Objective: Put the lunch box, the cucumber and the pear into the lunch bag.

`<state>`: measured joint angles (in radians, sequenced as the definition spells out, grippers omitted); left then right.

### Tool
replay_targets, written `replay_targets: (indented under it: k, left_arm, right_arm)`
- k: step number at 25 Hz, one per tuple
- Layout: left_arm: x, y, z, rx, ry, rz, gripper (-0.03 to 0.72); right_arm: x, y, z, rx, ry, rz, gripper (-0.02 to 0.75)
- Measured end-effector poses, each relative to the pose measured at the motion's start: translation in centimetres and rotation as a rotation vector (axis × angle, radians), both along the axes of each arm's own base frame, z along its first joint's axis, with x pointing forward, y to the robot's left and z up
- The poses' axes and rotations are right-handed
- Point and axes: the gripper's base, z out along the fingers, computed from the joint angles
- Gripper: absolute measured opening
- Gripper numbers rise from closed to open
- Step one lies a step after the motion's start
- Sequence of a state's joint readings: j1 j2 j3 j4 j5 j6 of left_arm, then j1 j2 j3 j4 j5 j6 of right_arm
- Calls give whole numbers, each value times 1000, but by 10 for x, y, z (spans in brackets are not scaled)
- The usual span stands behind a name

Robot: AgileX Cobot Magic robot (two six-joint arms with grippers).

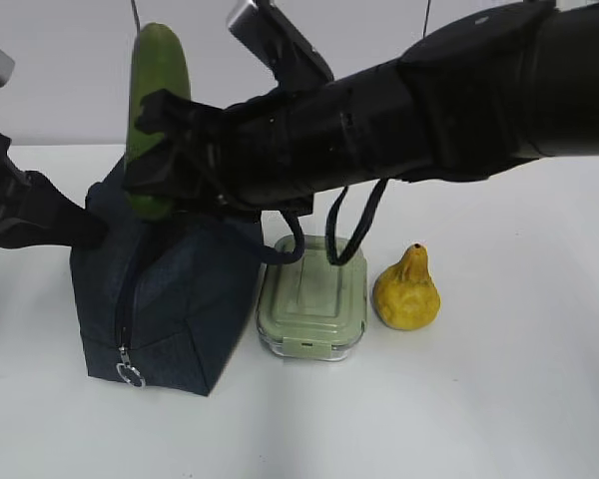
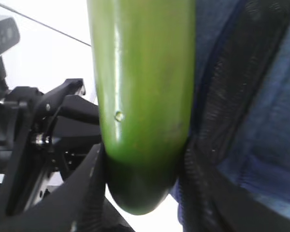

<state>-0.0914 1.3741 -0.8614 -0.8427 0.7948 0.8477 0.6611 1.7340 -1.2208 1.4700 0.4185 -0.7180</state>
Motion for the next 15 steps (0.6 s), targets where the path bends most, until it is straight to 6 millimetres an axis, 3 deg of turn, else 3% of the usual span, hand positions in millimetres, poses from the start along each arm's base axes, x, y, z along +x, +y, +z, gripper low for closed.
replay_targets:
  k: [7, 15]
  left_arm:
    - [0, 0, 0, -1, -3, 4, 3]
    - [2, 1, 0, -1, -13, 16, 3]
  right_arm:
    - [7, 11, -24, -67, -3, -9, 302]
    - [4, 1, -43, -291, 40, 14, 302]
